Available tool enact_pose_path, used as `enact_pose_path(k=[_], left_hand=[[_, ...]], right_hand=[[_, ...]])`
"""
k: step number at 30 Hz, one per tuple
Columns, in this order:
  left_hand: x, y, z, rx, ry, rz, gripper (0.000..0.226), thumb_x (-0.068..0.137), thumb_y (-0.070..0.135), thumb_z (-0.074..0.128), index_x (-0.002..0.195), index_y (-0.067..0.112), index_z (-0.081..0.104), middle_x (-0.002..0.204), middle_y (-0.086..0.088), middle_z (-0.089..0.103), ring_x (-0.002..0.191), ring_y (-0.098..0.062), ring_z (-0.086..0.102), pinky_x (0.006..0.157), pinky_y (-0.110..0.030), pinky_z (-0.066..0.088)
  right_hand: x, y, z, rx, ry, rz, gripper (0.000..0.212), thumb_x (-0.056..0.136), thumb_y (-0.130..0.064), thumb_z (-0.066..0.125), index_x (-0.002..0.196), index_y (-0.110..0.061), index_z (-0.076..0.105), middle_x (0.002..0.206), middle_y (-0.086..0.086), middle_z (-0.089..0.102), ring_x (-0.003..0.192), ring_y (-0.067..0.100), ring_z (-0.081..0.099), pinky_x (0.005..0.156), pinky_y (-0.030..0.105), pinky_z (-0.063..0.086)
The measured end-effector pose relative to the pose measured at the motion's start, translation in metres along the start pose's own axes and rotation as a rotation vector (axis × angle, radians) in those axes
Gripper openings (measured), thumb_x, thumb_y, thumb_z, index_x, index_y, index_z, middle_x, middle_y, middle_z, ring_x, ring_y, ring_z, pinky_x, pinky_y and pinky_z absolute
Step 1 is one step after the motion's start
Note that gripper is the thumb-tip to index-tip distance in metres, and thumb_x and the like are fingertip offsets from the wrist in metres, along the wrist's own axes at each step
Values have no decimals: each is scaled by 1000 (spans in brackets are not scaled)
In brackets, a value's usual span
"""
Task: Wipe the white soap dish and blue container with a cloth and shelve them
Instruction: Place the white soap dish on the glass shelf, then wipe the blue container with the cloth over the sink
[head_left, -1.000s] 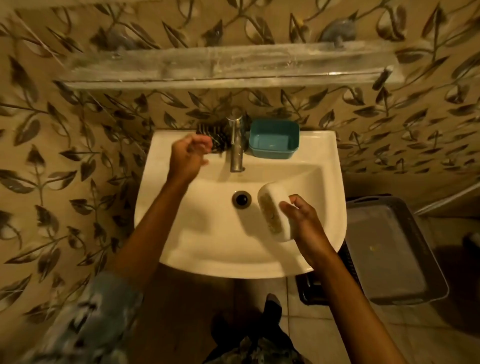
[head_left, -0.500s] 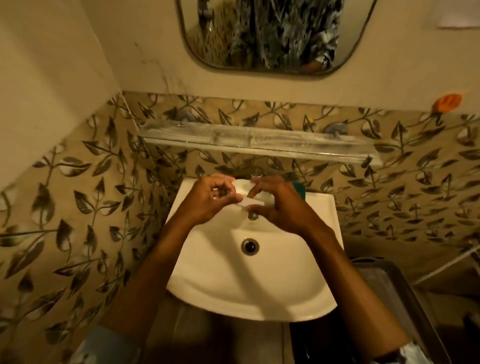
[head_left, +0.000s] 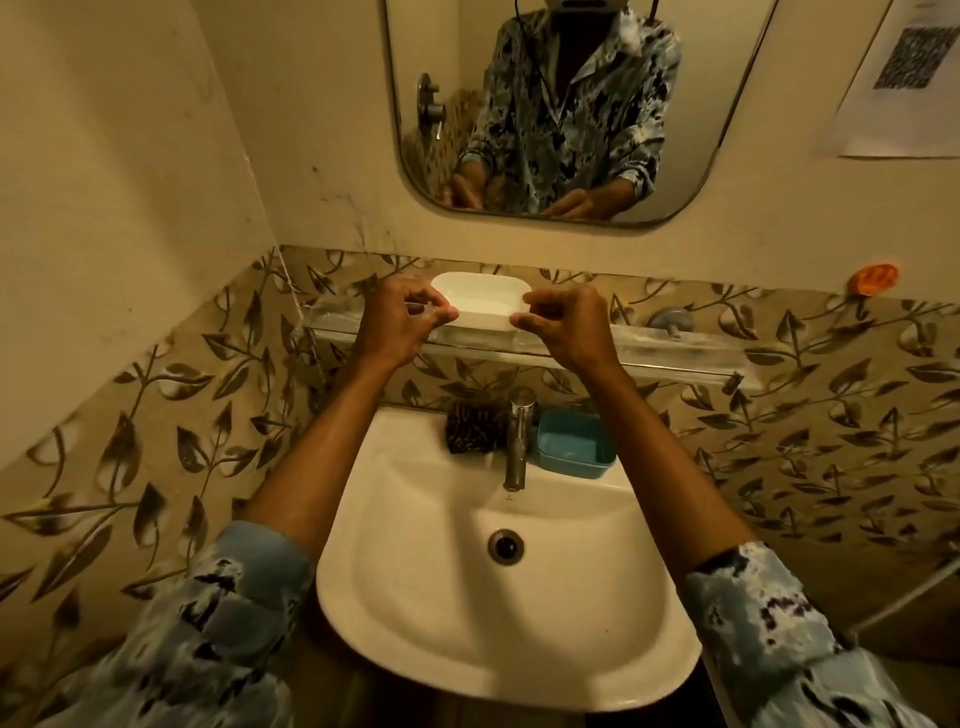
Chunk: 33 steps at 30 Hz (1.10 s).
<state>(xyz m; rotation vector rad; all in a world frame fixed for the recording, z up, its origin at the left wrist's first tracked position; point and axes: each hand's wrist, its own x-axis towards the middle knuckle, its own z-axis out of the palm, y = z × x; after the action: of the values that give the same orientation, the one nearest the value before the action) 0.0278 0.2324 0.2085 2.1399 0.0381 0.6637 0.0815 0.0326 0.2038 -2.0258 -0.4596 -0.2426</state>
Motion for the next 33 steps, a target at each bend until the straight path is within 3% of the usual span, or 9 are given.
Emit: enact_pose_path(k=[9, 11, 14, 20, 23, 25, 28, 30, 33], left_hand=[[5, -18, 17, 134, 16, -60, 9, 73, 17, 78, 79, 12, 74, 92, -5, 73, 95, -16, 63, 88, -31, 45], [5, -22, 20, 195, 15, -97, 9, 73, 22, 78, 79, 17, 74, 97, -2, 73, 102, -18, 61, 97, -40, 38], [4, -23, 23, 286, -15, -161, 10, 75, 27, 76, 82, 20, 75, 106, -1, 71, 112, -21, 55, 87, -39, 22], [-1, -29, 25, 306, -37, -174, 11, 78, 30, 73, 84, 21, 73, 111, 1, 69, 118, -23, 52, 99, -51, 22], [-3, -35, 23, 268, -5, -131, 27, 76, 35, 73, 101, 25, 67, 116, -1, 65, 114, -23, 54, 98, -50, 36], [-14, -40, 21, 174, 167, -95, 21, 78, 34, 68, 98, 26, 65, 109, -1, 66, 105, -20, 58, 91, -46, 46], [-48, -55, 27, 72, 339, -88, 4, 86, 22, 60, 86, 19, 63, 94, -4, 65, 87, -15, 59, 75, -21, 48], [-74, -81, 39, 59, 278, -147, 4, 86, 14, 59, 83, 15, 62, 88, -4, 63, 83, -16, 58, 71, -19, 45], [-104, -132, 63, 144, 34, -263, 10, 81, 13, 58, 79, 22, 60, 87, 0, 64, 86, -21, 61, 80, -39, 51]], right_hand=[[17, 23, 20, -34, -66, 57, 40, 72, -16, 80, 106, 1, 69, 106, 14, 70, 94, 21, 67, 84, 38, 58], [17, 28, 22, -38, -90, 77, 39, 74, -16, 79, 107, 1, 68, 107, 15, 70, 95, 21, 67, 85, 38, 58], [17, 32, 23, -52, -139, 93, 37, 77, -13, 76, 110, 1, 66, 113, 15, 68, 98, 17, 63, 83, 29, 55], [11, 32, 21, -89, -164, 57, 43, 79, -14, 75, 119, -5, 63, 119, 13, 64, 106, 22, 62, 76, 23, 50], [-4, 32, 15, -78, -18, -46, 46, 82, -14, 72, 125, -11, 57, 124, 9, 60, 104, 16, 59, 77, 19, 49], [-25, 36, 8, -39, 193, -143, 30, 87, -12, 64, 117, -10, 60, 113, 5, 63, 92, 10, 58, 71, 11, 46], [-66, 65, 2, -26, 437, -226, 10, 87, 1, 54, 93, -2, 62, 87, 11, 62, 78, 16, 55, 67, 18, 43], [-93, 97, 5, -43, 441, -141, 9, 84, 4, 53, 85, -1, 60, 80, 12, 59, 74, 17, 53, 65, 23, 42], [-111, 153, 18, -93, 297, 130, 8, 86, 2, 57, 91, -2, 61, 88, 13, 63, 82, 22, 60, 69, 28, 49]])
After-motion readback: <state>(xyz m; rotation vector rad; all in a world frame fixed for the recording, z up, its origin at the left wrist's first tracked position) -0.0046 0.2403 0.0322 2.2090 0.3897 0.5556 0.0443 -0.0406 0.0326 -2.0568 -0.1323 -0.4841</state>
